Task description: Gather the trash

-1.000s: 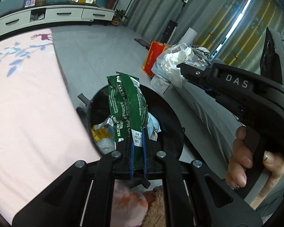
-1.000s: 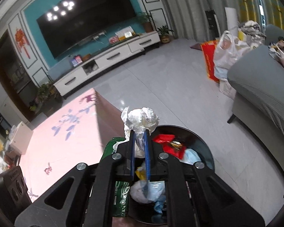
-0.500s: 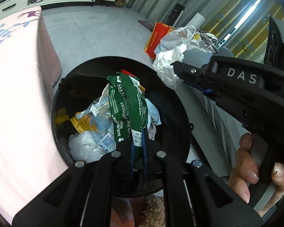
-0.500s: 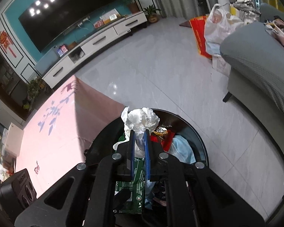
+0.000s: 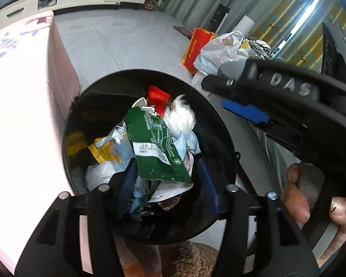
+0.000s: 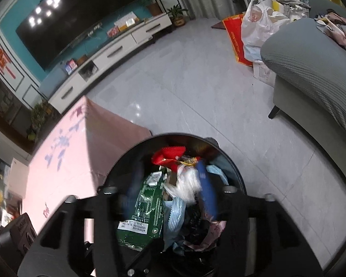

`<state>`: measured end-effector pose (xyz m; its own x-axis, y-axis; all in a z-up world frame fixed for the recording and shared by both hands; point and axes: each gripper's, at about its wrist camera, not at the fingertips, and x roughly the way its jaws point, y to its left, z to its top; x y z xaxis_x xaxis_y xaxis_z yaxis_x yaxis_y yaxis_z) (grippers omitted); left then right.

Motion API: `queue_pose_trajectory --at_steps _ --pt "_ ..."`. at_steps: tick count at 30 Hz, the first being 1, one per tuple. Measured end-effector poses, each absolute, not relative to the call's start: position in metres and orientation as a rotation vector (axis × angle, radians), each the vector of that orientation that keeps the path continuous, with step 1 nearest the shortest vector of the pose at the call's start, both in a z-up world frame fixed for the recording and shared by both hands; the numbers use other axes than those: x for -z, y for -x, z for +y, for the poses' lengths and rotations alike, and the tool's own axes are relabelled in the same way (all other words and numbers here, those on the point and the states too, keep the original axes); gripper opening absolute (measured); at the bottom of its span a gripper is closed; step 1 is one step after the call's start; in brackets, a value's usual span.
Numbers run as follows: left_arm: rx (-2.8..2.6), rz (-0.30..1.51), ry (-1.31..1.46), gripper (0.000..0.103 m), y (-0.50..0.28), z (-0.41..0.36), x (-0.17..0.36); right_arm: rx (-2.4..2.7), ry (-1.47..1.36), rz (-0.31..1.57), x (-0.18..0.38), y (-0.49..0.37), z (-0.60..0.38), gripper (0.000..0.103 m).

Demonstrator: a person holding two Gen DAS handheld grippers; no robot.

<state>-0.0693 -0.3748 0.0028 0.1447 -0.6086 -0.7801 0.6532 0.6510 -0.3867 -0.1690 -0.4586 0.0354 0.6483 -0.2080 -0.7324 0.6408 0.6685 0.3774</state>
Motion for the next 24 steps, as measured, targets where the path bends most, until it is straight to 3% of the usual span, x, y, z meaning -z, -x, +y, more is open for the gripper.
queue_pose_trajectory --at_steps 1,3,7,24 --pt "0.903 1.085 -0.049 0.071 0.07 -0.375 -0.004 0.53 -0.681 0.691 -0.039 0.173 -0.459 0.069" --pt "0.874 1.05 -0.067 0.092 0.072 -0.371 -0.013 0.544 -0.68 0.677 -0.041 0.177 -0.46 0.081" --pt "0.827 0.971 -0.075 0.1 0.077 -0.362 -0.033 0.581 -0.692 0.647 -0.049 0.189 -0.463 0.097" --pt "0.735 0.787 -0.031 0.1 0.103 -0.325 -0.093 0.657 -0.514 0.586 -0.084 0.213 -0.442 0.1"
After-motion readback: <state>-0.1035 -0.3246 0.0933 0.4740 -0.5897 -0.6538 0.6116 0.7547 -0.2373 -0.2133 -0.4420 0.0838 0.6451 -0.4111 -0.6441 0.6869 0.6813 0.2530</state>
